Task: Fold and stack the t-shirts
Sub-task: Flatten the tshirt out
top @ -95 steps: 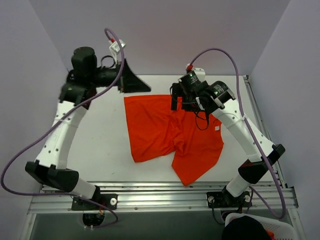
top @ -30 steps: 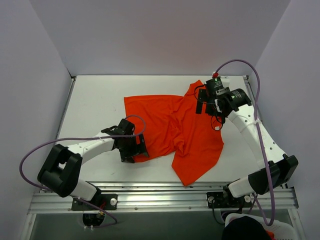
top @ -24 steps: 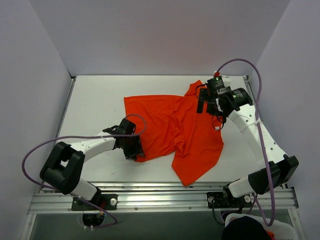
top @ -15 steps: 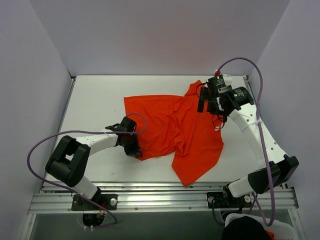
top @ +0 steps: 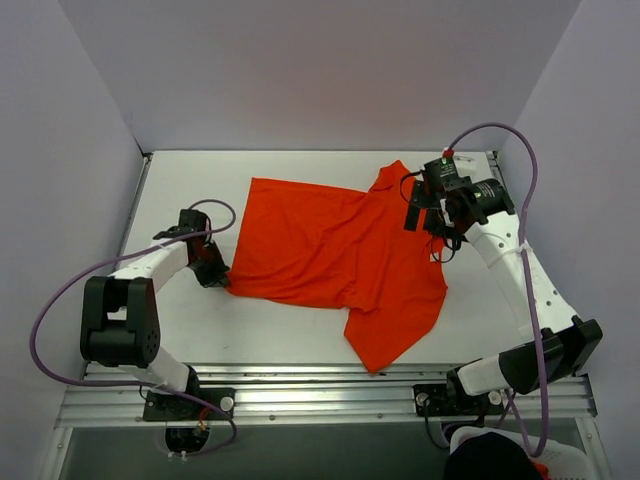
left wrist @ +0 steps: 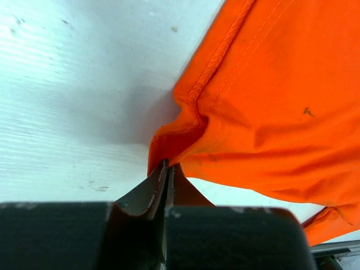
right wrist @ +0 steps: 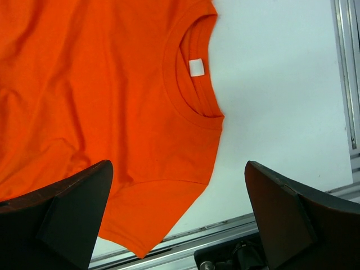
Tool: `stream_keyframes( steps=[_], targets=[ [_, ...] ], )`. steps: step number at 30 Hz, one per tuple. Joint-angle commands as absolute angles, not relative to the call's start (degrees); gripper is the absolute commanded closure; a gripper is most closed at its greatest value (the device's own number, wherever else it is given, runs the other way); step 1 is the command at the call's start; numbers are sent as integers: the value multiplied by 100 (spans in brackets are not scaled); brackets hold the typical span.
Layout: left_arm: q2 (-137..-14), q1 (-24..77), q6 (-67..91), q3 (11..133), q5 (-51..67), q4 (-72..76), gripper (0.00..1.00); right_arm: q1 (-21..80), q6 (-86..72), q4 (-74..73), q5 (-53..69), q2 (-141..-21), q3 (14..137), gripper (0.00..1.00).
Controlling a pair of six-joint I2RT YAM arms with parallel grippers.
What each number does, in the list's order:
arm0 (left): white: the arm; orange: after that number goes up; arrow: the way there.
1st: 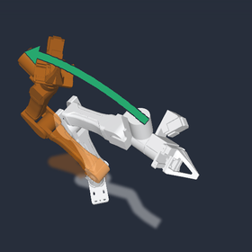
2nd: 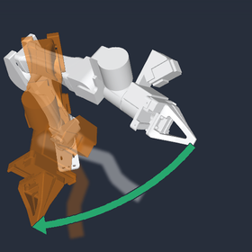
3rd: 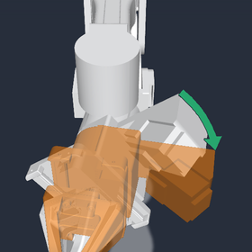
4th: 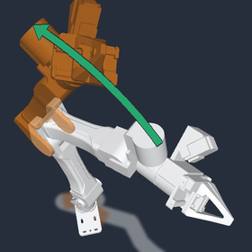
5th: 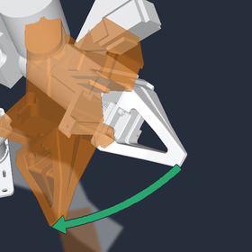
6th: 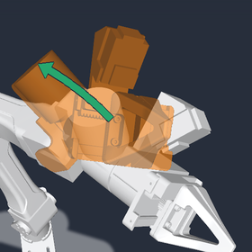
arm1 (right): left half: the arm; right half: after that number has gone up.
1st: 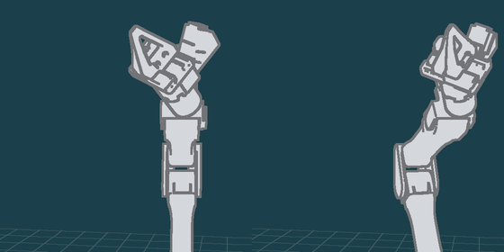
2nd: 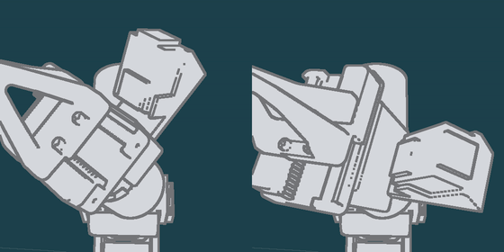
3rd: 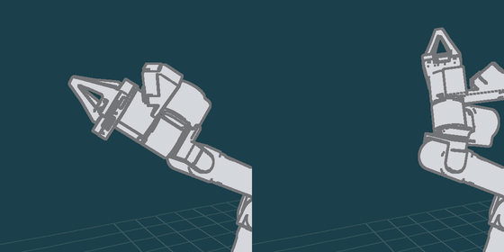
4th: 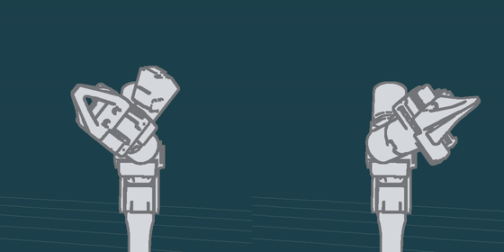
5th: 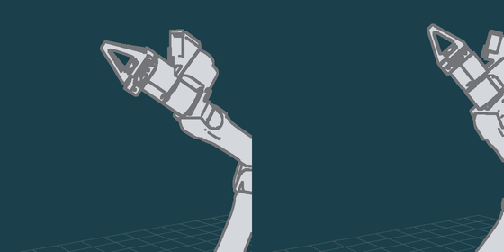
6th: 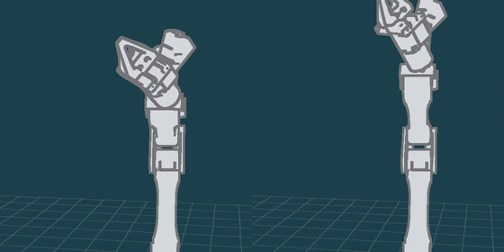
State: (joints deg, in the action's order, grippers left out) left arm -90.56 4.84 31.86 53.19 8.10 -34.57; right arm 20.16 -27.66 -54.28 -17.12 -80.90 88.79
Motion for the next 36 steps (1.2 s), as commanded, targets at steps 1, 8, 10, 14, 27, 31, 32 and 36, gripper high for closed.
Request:
stream_keyframes(
  steps=[1, 8, 10, 14, 27, 31, 32, 36],
  targets=[
    [-9026, 125, 2848, 5625, 623, -3885, 98, 1820, -3102, -5783, -2021, -7875, 8684, 0],
    [-9088, -411, 2515, 6169, 106, -4456, 95, 1486, -3726, -5854, -1872, -7884, 8139, 0],
    [-9219, -579, 2409, 6415, 254, -4535, 62, 1477, -3866, -5801, -1898, -7823, 8016, 0],
    [-9325, -633, 2206, 6802, 580, -4684, 28, 1477, -3807, -5574, -2189, -7656, 7998, 1],
    [-7357, -141, 2523, 6118, 1827, -5097, 6, 2865, -4578, -5704, 147, -6707, 6902, 0],
    [-7268, 263, 2592, 6029, 1644, -5133, 8, 2883, -4377, -5712, 464, -6512, 6242, 0],
    [-7295, 298, 2645, 6055, 1478, -5142, 14, 2926, -4403, -5739, 631, -6556, 6127, 0],
    [-7523, 325, 2681, 6179, 1205, -5116, 26, 3506, -4859, -5731, 1168, -6425, 5460, 0]
  ],
)
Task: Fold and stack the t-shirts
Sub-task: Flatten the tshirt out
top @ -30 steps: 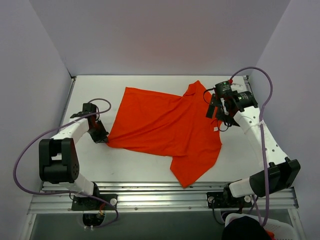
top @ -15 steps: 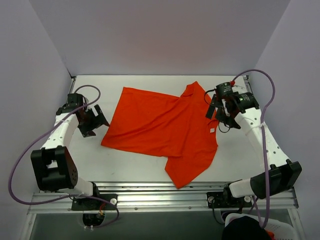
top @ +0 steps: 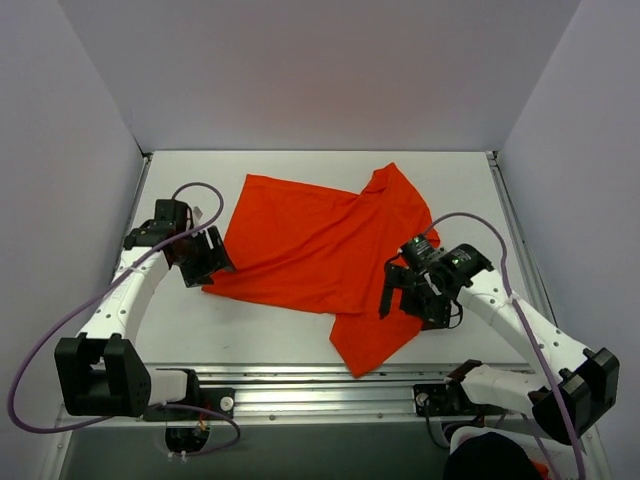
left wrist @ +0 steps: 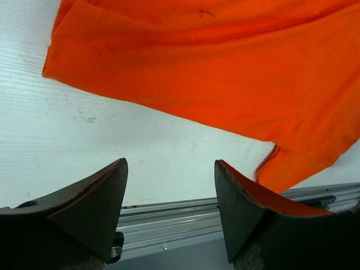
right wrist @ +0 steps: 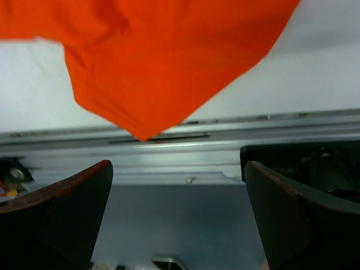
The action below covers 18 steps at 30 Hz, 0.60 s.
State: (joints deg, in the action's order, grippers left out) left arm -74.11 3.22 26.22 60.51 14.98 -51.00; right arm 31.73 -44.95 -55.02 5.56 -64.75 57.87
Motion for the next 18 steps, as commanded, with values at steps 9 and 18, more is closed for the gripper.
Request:
stream_keyframes(
  steps=[9, 18],
  targets=[
    [-8218, 308, 2531, 6258, 1055, -4896, 45, 6289, -6942, -4202, 1819, -6828, 4246, 0],
    [-8402, 308, 2417, 6152, 1116, -4702, 50, 6513, -7620, -3323, 1347, -6803, 3402, 0]
  ],
)
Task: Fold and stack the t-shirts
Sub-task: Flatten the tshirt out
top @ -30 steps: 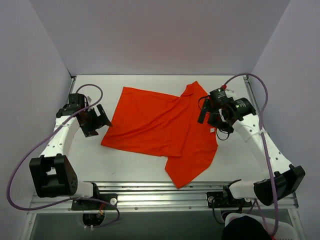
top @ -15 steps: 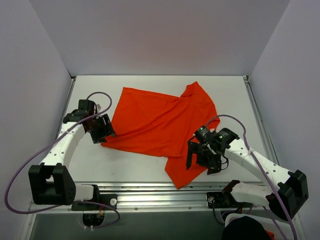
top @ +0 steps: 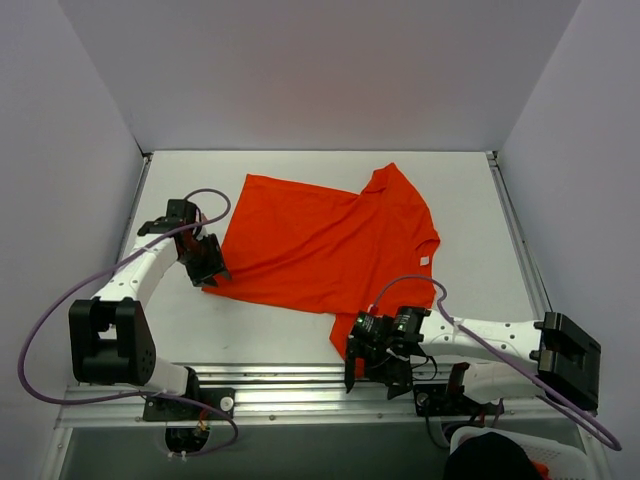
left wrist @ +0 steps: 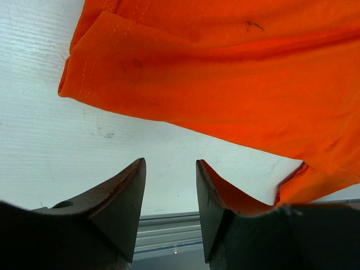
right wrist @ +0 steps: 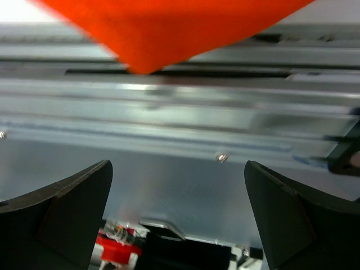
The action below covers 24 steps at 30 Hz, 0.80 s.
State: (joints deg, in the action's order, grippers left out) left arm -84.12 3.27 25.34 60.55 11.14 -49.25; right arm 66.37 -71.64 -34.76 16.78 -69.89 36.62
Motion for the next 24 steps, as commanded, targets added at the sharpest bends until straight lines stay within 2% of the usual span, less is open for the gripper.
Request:
stream_keyframes(
  steps=[1, 9, 14, 21, 24],
  targets=[
    [-8394, 308, 2408, 6135, 1125, -4676, 50, 6347, -7620, -3166, 1249, -6707, 3236, 0],
    [-8411, 360, 2267, 6249, 1038, -4685, 55, 5783, -7603, -2602, 177, -6705, 3260, 1],
    [-8411, 422, 2268, 6214, 1011, -4676, 55, 5783, -7585, -2241, -165, -7592, 3498, 2],
    [-8376, 492, 2259, 6196, 923, -4702, 56, 6239, -7882, -2136, -211, -8428, 3964, 2],
    [-8367, 527, 2267, 6187, 896, -4702, 57, 6381, -8102, -2118, -211, -8490, 3903, 6]
  ],
)
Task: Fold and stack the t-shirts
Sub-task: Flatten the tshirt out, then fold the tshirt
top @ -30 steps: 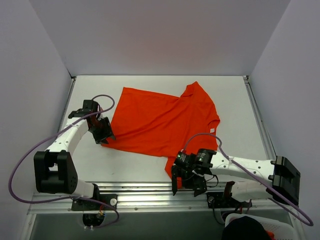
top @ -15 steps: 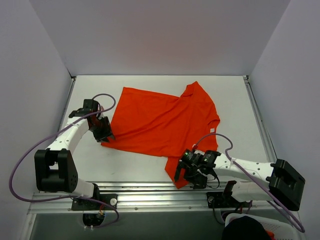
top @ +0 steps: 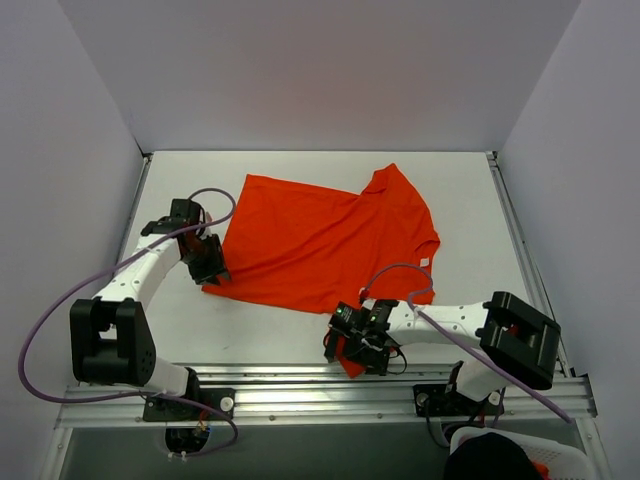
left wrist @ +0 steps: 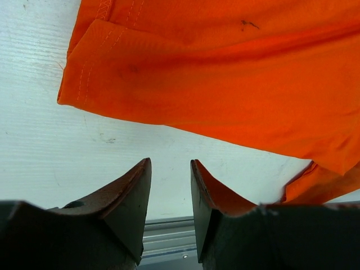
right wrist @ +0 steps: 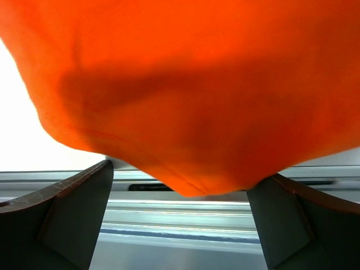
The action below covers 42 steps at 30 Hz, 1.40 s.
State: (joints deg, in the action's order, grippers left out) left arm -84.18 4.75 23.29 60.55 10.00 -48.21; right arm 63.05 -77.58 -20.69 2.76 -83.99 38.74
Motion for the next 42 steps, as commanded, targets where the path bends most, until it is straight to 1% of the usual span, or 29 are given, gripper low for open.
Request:
stream_keyframes(
  steps=[1, 2, 3, 5, 6, 8, 9, 11, 12, 14, 15, 16, 17, 18, 19, 20, 21, 22, 24, 30, 33, 34, 37, 38, 40, 41, 42],
  targets=[
    [-8376, 545, 2268, 6187, 888, -4702, 57, 6390, -8156, -2118, -211, -8464, 3859, 9],
    [-8385, 562, 2259, 6187, 879, -4702, 57, 6390, -8217, -2118, -220, -8438, 3815, 12],
    [-8393, 562, 2267, 6179, 888, -4702, 57, 6390, -8279, -2101, -220, -8377, 3762, 20],
    [-8411, 597, 2268, 6179, 879, -4702, 58, 6390, -8437, -2092, -211, -8306, 3604, 31],
    [-8420, 615, 2276, 6179, 870, -4702, 58, 6390, -8481, -2092, -211, -8219, 3569, 42],
    [-8429, 633, 2276, 6179, 844, -4702, 59, 6381, -8560, -2188, -290, -8148, 3507, 52],
    [-8429, 633, 2276, 6179, 835, -4702, 59, 6381, -8578, -2302, -316, -8104, 3498, 62],
    [-8429, 642, 2285, 6187, 817, -4711, 61, 6381, -8622, -2408, -369, -8077, 3498, 73],
    [-8420, 642, 2285, 6196, 765, -4711, 61, 6381, -8631, -2504, -378, -8034, 3507, 83],
    [-8411, 642, 2303, 6188, 686, -4737, 62, 6381, -8640, -2671, -448, -7972, 3550, 91],
    [-8411, 642, 2311, 6196, 633, -4755, 62, 6372, -8622, -2881, -492, -7911, 3629, 97],
    [-8429, 650, 2346, 6205, 450, -4798, 64, 6363, -8613, -2987, -527, -7875, 3673, 99],
    [-8429, 650, 2373, 6240, 326, -4842, 65, 6346, -8587, -3119, -580, -7866, 3717, 100],
    [-8429, 633, 2399, 6249, 195, -4886, 63, 6302, -8500, -3329, -597, -7849, 3787, 100],
    [-8429, 624, 2504, 6275, -181, -5000, 56, 6267, -8464, -3427, -598, -7840, 3823, 100],
    [-8429, 607, 2566, 6301, -324, -5053, 43, 6249, -8429, -3541, -624, -7840, 3867, 100],
    [-8429, 572, 2619, 6310, -456, -5106, 25, 6171, -8333, -3742, -676, -7822, 3928, 100],
    [-8420, 467, 2706, 6319, -596, -5159, 19, 6126, -8280, -3840, -703, -7805, 3964, 100],
    [-8429, 361, 2794, 6302, -606, -5142, 12, 6012, -8122, -4103, -782, -7717, 4025, 100],
    [-8850, 193, 3163, 6004, -361, -5001, 13, 5546, -7779, -4403, -826, -7410, 4104, 100],
    [-9035, 193, 3313, 5828, -264, -4712, 16, 5388, -7559, -4464, -852, -7400, 4157, 100],
    [-9113, 202, 3374, 5740, -272, -4580, 20, 5362, -7515, -4482, -861, -7409, 4183, 100],
    [-9254, 202, 3428, 5643, -308, -4343, 26, 5247, -7322, -4553, -896, -7453, 4262, 100],
    [-9290, 202, 3436, 5634, -334, -4298, 31, 5204, -7234, -4570, -905, -7453, 4289, 100],
    [-9386, 202, 3472, 5616, -430, -4211, 34, 5151, -7172, -4614, -905, -7453, 4298, 100],
    [-9430, 211, 3480, 5625, -448, -4175, 37, 5133, -7137, -4614, -905, -7444, 4307, 100],
    [-9465, 202, 3498, 5616, -457, -4149, 38, 5081, -7076, -4640, -905, -7436, 4315, 100]
  ],
)
